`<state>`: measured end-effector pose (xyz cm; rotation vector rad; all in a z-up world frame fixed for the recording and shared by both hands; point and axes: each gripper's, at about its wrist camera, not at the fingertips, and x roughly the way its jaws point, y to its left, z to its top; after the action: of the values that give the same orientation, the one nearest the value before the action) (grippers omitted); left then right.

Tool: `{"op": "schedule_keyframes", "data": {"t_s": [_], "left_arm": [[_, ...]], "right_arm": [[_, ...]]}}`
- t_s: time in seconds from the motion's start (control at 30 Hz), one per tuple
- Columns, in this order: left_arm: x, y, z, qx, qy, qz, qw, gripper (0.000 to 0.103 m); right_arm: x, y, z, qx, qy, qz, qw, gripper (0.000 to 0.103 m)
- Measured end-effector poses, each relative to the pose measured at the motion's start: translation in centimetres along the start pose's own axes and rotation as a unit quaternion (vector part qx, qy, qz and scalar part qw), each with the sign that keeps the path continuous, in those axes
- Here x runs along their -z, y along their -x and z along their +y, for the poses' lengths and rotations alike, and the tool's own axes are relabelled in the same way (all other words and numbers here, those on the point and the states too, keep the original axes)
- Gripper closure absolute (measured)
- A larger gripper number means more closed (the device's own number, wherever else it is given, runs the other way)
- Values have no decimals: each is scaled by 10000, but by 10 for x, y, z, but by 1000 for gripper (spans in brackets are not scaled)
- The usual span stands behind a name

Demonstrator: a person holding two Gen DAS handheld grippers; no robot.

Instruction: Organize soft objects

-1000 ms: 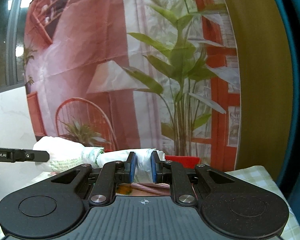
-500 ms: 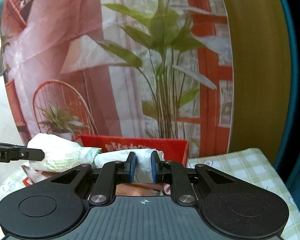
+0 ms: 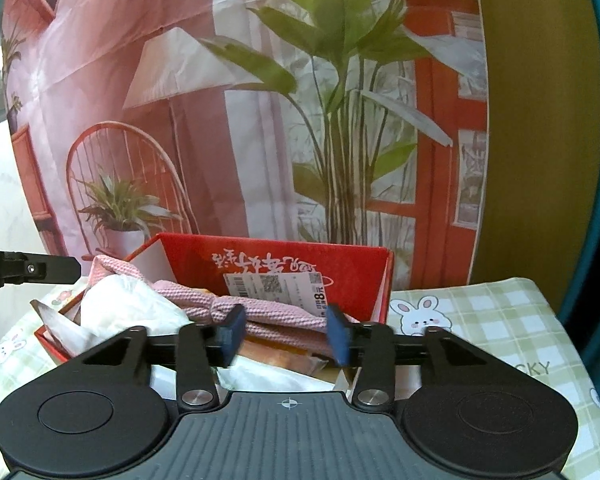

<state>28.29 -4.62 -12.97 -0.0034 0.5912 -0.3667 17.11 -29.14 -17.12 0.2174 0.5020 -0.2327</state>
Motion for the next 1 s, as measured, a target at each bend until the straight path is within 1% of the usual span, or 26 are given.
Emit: {"op": "schedule_keyframes", "data": {"t_s": [0.07, 0.1, 0.13, 0.17, 0.2, 0.23, 0.27, 0.37, 0.47, 0.6, 0.7, 0.87, 1.0], "left_arm": [[-1, 2, 1, -181, 26, 70, 9998, 0], [-2, 4, 1, -226, 39, 89, 9997, 0], [-2, 7, 2, -270, 39, 100, 9996, 0], [-2, 11, 1, -336, 9, 102, 9994, 0], [-2, 15, 0, -382, -27, 100, 9992, 0], [-2, 19, 0, -422, -61, 85, 9991, 0], [-3, 25, -1, -465, -87, 60, 9989, 0], [-4, 42, -3, -601, -98, -71, 9981, 0], [-5, 60, -6, -647, -106, -204, 9976, 0], [-4, 89, -15, -815, -165, -365, 9959, 0], [-1, 116, -22, -856, -212, -565, 9945, 0], [4, 159, -37, -1077, -329, -988, 9887, 0], [5, 191, -48, -1000, -283, -1202, 9873, 0]], "right_arm": [[-2, 5, 3, 32, 51, -35, 10000, 33], [-3, 7, 5, 42, 76, -60, 9999, 30], [-5, 10, 6, 38, 98, -87, 9999, 24], [-7, 14, 8, 28, 108, -112, 9999, 15], [-8, 18, 10, 16, 109, -152, 9998, 9], [-10, 22, 11, 8, 104, -206, 9997, 0], [-12, 28, 13, 9, 108, -296, 9995, 0], [-19, 40, 20, 50, 149, -367, 9992, 0], [-25, 55, 25, 70, 62, -446, 9990, 0], [-34, 77, 32, 77, -34, -563, 9984, 0], [-39, 98, 40, 57, -40, -681, 9977, 0], [-44, 134, 52, -84, -65, -844, 9964, 0], [-47, 160, 62, -79, -20, -931, 9956, 0]]}}
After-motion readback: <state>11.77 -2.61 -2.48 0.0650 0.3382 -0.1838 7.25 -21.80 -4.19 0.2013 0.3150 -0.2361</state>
